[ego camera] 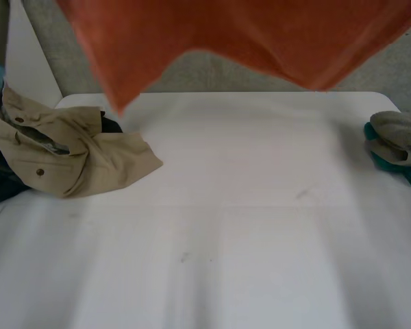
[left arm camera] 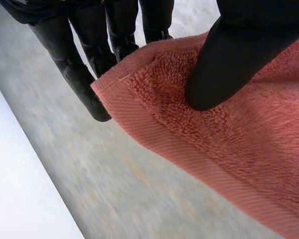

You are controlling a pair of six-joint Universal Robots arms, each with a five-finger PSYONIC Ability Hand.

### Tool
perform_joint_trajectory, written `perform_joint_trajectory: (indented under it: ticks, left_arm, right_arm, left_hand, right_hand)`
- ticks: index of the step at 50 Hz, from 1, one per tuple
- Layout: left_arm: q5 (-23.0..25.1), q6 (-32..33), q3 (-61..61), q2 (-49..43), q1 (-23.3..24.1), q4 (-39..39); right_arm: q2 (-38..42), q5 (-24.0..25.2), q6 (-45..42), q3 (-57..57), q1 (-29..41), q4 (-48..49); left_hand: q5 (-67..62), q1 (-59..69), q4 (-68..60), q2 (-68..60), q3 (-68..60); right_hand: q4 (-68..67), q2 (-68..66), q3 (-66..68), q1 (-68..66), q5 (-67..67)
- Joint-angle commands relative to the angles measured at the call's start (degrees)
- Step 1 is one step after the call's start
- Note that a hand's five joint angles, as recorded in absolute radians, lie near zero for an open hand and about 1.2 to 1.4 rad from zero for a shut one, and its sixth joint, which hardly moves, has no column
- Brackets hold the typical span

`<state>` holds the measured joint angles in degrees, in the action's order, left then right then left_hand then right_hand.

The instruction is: Fold the laundry.

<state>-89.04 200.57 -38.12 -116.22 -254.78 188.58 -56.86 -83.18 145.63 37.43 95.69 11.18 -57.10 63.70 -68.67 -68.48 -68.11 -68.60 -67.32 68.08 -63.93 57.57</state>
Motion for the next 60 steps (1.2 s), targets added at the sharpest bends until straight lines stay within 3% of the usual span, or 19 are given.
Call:
perform_joint_trajectory:
  ticks: [1, 13, 21, 25, 33, 36, 40, 46, 54, 60]
  left_arm:
    - [0.3, -0.9, -10.2, -0.7, -0.8, -0.1]
    - [3.6, 0.9, -27.6, -5.9, 1.7, -0.6]
    - [3.9, 6.8, -39.0, -1.6, 2.6, -9.1]
    - [3.8, 10.4, -46.0, 4.5, 2.4, -15.5]
    - [2.1, 20.9, -60.6, 18.6, 0.3, -37.5]
    - [3.0, 23.5, -62.7, 19.9, -0.5, -37.6]
    - [3.2, 26.4, -61.0, 19.0, -0.2, -35.3]
    - [1.9, 24.9, -51.0, 11.6, 0.8, -30.4]
    - [-1.5, 16.4, -26.4, -6.4, 2.5, -23.2]
    - [-5.1, 15.1, -10.6, -18.4, 3.6, -23.4]
  right_arm:
    - [0.2, 3.1, -0.4, 7.5, -0.2, -3.4]
    - [-0.3, 9.0, -2.2, 30.6, -2.6, -7.9]
    - [-6.6, 9.6, -8.3, 42.6, -5.7, -16.6]
    - [-13.3, 12.0, -15.4, 48.6, -8.1, -25.1]
    - [-25.4, 16.0, -36.8, 57.6, -16.9, -49.9]
    - [-25.9, 16.6, -42.6, 58.2, -18.0, -54.2]
    - [-23.5, 17.3, -40.7, 56.5, -16.1, -50.2]
    - [-16.7, 15.3, -32.5, 51.7, -11.1, -39.6]
    - [-2.1, 7.9, -20.1, 39.0, -4.3, -21.1]
    - [7.4, 2.7, -18.2, 30.1, -1.5, -11.5]
  left_hand:
    - [-12.9, 16.3, -11.3, -11.5, -11.9]
    - [-12.9, 16.3, -11.3, -11.5, -11.9]
    - [-12.9, 16.3, -11.3, -11.5, -11.9]
    - [-12.9, 16.3, -11.3, -11.5, -11.9]
    - [-12.9, 16.3, -11.3, -11.5, -11.9]
    - [-12.9, 16.3, -11.3, -11.5, -11.9]
    - [-12.9, 16.3, -11.3, -11.5, -11.9]
    - [-12.9, 16.3, -11.3, -11.5, -11.9]
    - [-12.9, 16.3, -11.3, -11.5, -11.9]
    - [-12.9, 16.3, -11.3, -11.5, -11.9]
  right_hand:
    - [-11.4, -12.7, 11.9, -16.1, 12.4]
    - [-11.4, -12.7, 11.9, -16.1, 12.4]
    - [-11.4, -12.7, 11.9, -16.1, 12.4]
    - [-11.4, -12.7, 11.9, -16.1, 12.4]
    - [-11.4, -12.7, 11.9, -16.1, 12.4]
    - [-11.4, -12.7, 11.9, -16.1, 12.4]
    - [-11.4, -12.7, 11.9, -16.1, 12.4]
    - [-11.4, -12.7, 11.9, -16.1, 12.4]
    - [-11.4, -12.7, 11.9, -16.1, 12.4]
    - [-11.4, -12.7, 11.9, -16.1, 12.4]
